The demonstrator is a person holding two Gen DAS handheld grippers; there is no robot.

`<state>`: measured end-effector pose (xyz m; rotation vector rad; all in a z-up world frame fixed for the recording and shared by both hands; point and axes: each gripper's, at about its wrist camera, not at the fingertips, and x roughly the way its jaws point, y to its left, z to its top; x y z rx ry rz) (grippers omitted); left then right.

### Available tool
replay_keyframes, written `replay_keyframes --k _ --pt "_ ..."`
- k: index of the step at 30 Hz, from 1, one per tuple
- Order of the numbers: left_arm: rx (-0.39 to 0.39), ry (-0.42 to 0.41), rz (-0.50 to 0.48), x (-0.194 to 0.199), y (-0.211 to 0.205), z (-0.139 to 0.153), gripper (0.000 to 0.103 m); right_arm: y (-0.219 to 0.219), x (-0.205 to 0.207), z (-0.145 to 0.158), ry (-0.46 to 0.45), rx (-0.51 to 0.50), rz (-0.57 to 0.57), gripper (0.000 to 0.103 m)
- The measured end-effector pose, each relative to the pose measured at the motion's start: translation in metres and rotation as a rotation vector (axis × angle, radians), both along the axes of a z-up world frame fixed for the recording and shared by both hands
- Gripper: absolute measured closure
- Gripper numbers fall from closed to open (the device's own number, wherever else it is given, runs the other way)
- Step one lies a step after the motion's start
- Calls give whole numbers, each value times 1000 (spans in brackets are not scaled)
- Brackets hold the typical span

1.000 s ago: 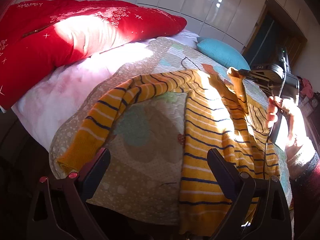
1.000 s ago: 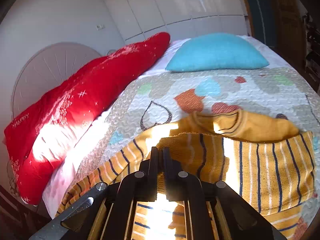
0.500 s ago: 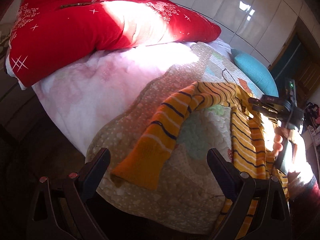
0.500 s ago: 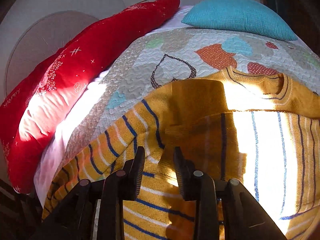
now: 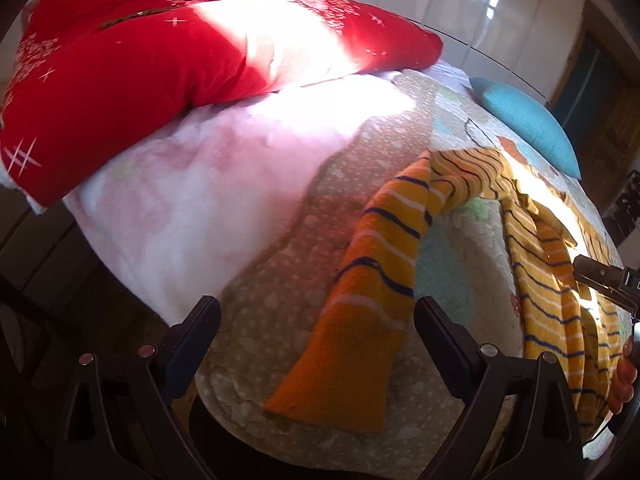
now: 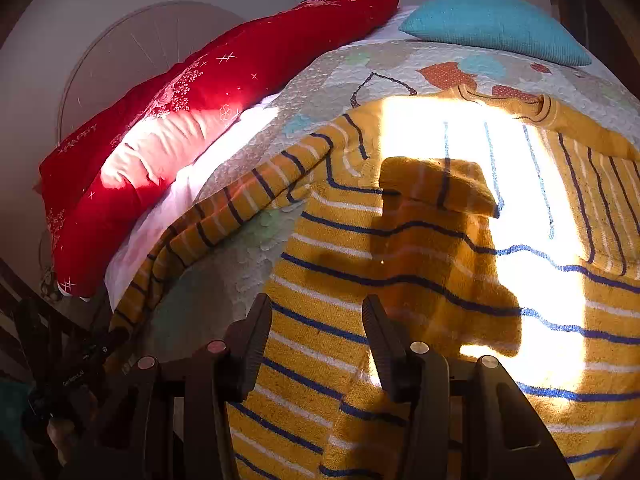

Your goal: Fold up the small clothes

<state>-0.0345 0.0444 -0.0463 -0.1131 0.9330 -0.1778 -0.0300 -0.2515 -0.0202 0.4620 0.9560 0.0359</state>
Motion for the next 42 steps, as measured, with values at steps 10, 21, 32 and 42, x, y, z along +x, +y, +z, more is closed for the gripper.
replay_keyframes --k 10,21,32,42 --pt "-268 37 280 78 90 20 57 -9 -15 1 4 -12 -46 52" --pt "-253 1 414 31 140 27 30 103 49 23 -63 -71 271 52" --pt "-241 2 487 -28 174 13 27 323 121 8 -153 -408 760 39" --pt "-274 13 502 -40 182 12 27 354 162 -11 -113 -401 665 95"
